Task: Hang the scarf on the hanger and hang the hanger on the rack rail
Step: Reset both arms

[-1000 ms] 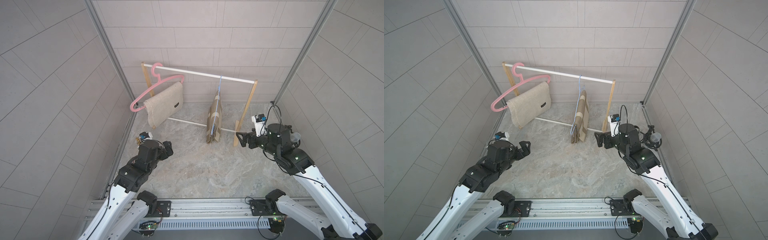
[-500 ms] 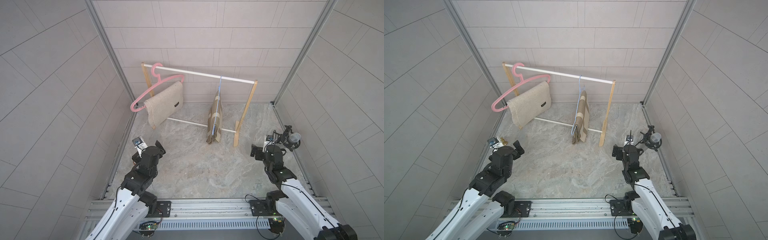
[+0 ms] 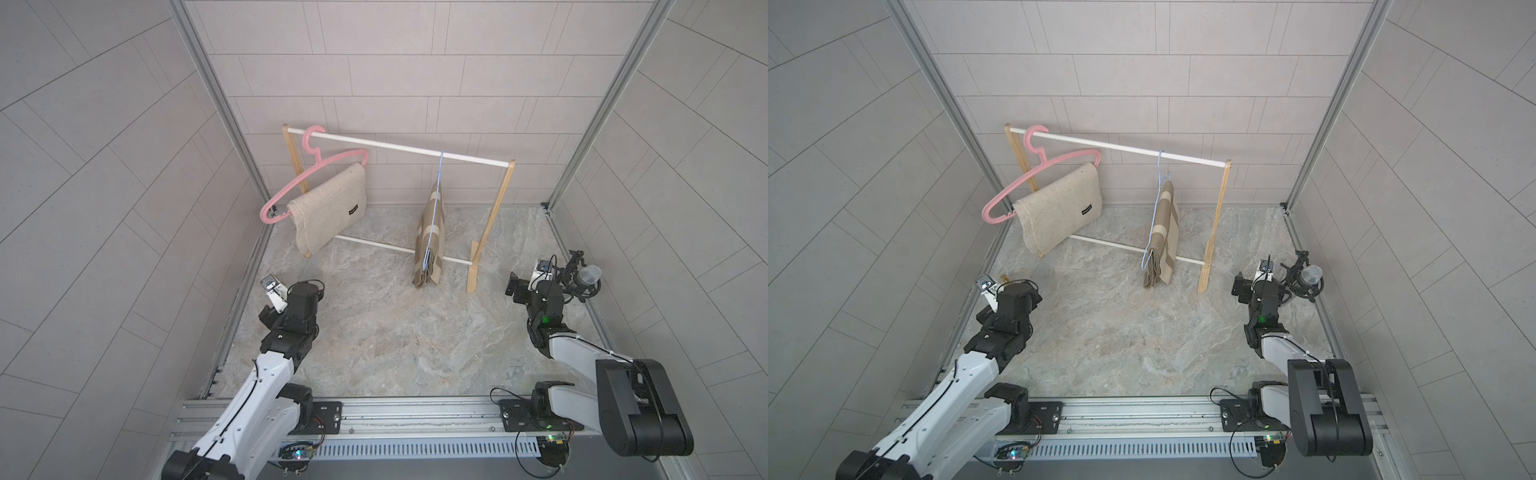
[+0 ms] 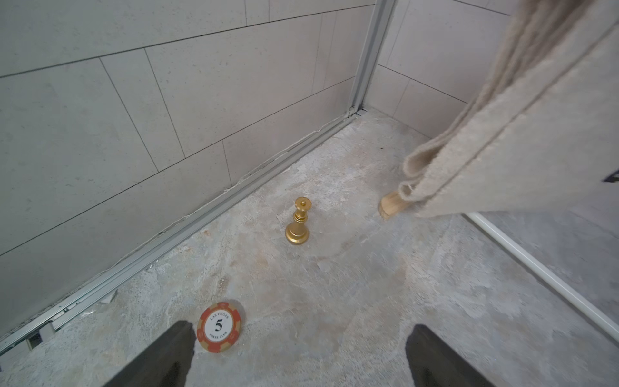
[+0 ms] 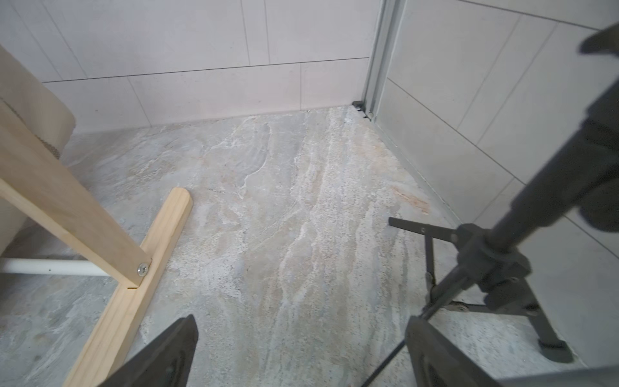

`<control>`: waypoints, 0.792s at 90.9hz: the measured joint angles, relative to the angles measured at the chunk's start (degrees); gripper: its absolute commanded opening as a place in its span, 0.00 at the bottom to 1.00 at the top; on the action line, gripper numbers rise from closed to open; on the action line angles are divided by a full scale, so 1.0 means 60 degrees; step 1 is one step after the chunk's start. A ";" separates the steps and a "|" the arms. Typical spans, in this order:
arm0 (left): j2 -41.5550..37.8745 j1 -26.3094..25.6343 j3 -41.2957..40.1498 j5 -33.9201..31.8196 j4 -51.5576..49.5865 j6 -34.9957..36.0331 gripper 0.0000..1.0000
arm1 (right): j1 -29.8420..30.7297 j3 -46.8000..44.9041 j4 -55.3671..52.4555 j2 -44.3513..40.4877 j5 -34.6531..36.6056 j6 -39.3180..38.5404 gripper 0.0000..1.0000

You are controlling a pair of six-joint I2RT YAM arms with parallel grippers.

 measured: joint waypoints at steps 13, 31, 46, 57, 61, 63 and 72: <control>0.1257 0.0353 0.0036 0.0477 0.0925 0.0474 1.00 | 0.0000 0.0313 0.0528 0.0699 -0.0528 -0.0266 1.00; 0.2809 0.0619 0.0040 0.1366 0.2586 0.1497 1.00 | 0.0000 0.0914 0.1373 0.1865 -0.1355 -0.0484 1.00; 0.3493 0.0871 -0.0087 0.2379 0.4324 0.2375 1.00 | 0.0000 0.0976 0.1854 0.2954 -0.1759 -0.0627 1.00; 0.4000 0.0911 -0.0280 0.3289 0.5490 0.2929 1.00 | 0.0000 0.1115 0.1763 0.3016 -0.1734 -0.0623 1.00; 0.4182 0.0933 -0.0306 0.3665 0.5829 0.3118 1.00 | 0.0000 0.1184 0.1770 0.3016 -0.1730 -0.0623 1.00; 0.4269 0.0940 -0.0313 0.3840 0.6011 0.3198 1.00 | 0.0000 0.1206 0.1781 0.3016 -0.1730 -0.0623 1.00; 0.4608 0.0973 -0.0404 0.4612 0.6896 0.3552 1.00 | 0.0000 0.1239 0.1781 0.3005 -0.1730 -0.0623 1.00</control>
